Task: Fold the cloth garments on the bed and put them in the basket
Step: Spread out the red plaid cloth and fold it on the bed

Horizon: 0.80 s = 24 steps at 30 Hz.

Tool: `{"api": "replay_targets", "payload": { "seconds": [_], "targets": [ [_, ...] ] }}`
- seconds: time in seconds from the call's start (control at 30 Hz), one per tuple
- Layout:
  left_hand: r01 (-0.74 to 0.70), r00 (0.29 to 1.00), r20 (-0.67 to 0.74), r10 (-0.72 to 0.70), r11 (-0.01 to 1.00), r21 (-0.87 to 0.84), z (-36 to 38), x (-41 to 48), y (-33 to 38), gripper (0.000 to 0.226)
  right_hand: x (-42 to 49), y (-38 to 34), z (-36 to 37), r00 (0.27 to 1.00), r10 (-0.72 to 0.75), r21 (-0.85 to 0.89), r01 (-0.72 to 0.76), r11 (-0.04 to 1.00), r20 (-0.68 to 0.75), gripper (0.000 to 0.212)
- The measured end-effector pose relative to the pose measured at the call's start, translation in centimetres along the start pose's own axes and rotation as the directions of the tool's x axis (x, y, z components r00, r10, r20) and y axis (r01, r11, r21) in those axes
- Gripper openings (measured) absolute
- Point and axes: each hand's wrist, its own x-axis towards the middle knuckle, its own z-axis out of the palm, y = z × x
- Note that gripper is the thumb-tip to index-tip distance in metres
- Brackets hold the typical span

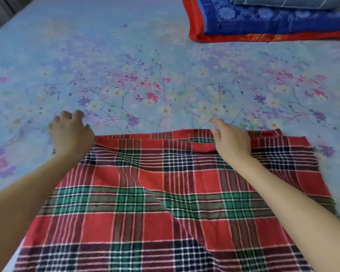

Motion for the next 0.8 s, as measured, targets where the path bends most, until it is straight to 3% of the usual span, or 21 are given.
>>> {"api": "replay_targets", "payload": {
  "seconds": [0.03,0.1,0.17,0.23,0.3,0.4,0.47,0.53,0.6,0.63,0.67,0.73,0.77,0.8],
  "targets": [
    [-0.194,0.981,-0.034,0.193,0.979,-0.057,0.3,-1.2,2.1,0.029,-1.2,1.8,-1.0,0.999,0.004,-0.017,-0.004,1.000,-0.038,0.031],
    [-0.503,0.863,-0.031,0.504,0.853,-0.137,0.7,-3.5,6.5,0.021,-4.0,6.3,-2.8,0.997,0.005,-0.128,-0.014,0.992,-0.071,0.028],
    [-0.691,0.712,0.026,0.702,0.707,-0.151,1.0,-5.7,10.7,0.023,-6.2,11.1,-3.7,0.998,0.055,-0.289,-0.059,0.956,-0.020,0.038],
    [-0.762,0.617,0.142,0.774,0.633,-0.138,0.9,-7.3,14.6,0.032,-6.6,15.1,-4.7,0.986,0.137,-0.415,-0.086,0.906,0.094,0.060],
    [-0.766,0.605,0.259,0.753,0.639,-0.068,1.1,-7.7,17.2,0.036,-5.6,17.3,-5.3,0.949,0.218,-0.459,-0.093,0.884,0.227,0.063],
    [-0.723,0.611,0.389,0.689,0.687,-0.080,1.2,-7.4,18.8,0.026,-3.7,17.9,-5.8,0.870,0.320,-0.527,-0.084,0.845,0.374,0.041],
    [-0.653,0.636,0.388,0.667,0.733,-0.189,1.0,-6.7,18.5,0.021,-2.8,17.8,-7.2,0.905,0.303,-0.481,-0.131,0.867,0.299,0.028],
    [-0.532,0.740,0.284,0.610,0.789,-0.308,0.5,-5.6,18.1,0.021,-2.1,18.4,-9.0,0.971,0.232,-0.319,-0.205,0.925,0.049,0.025],
    [-0.418,0.814,0.277,0.510,0.847,-0.329,0.9,-4.1,18.3,0.022,-0.6,18.8,-9.8,0.960,0.261,-0.113,-0.272,0.956,-0.105,0.025],
    [-0.389,0.814,0.338,0.472,0.876,-0.284,1.3,-3.6,18.6,0.024,0.5,18.6,-9.4,0.930,0.362,0.027,-0.361,0.932,-0.058,0.028],
    [-0.383,0.797,0.409,0.445,0.895,-0.227,2.1,-3.5,19.1,0.025,1.4,18.4,-8.6,0.875,0.478,0.192,-0.482,0.855,0.072,0.030],
    [-0.402,0.773,0.483,0.412,0.906,-0.130,3.8,-3.9,19.6,0.025,2.5,17.7,-6.9,0.721,0.534,0.513,-0.691,0.509,0.441,0.041],
    [-0.401,0.779,0.485,0.397,0.910,-0.101,4.6,-4.2,19.8,0.023,2.6,17.7,-6.2,0.650,0.509,0.549,-0.756,0.357,0.564,0.052],
    [-0.400,0.790,0.480,0.382,0.914,-0.069,5.3,-4.5,20.2,0.022,2.5,18.1,-5.3,0.618,0.492,0.530,-0.784,0.324,0.614,0.060]
  ]
}}
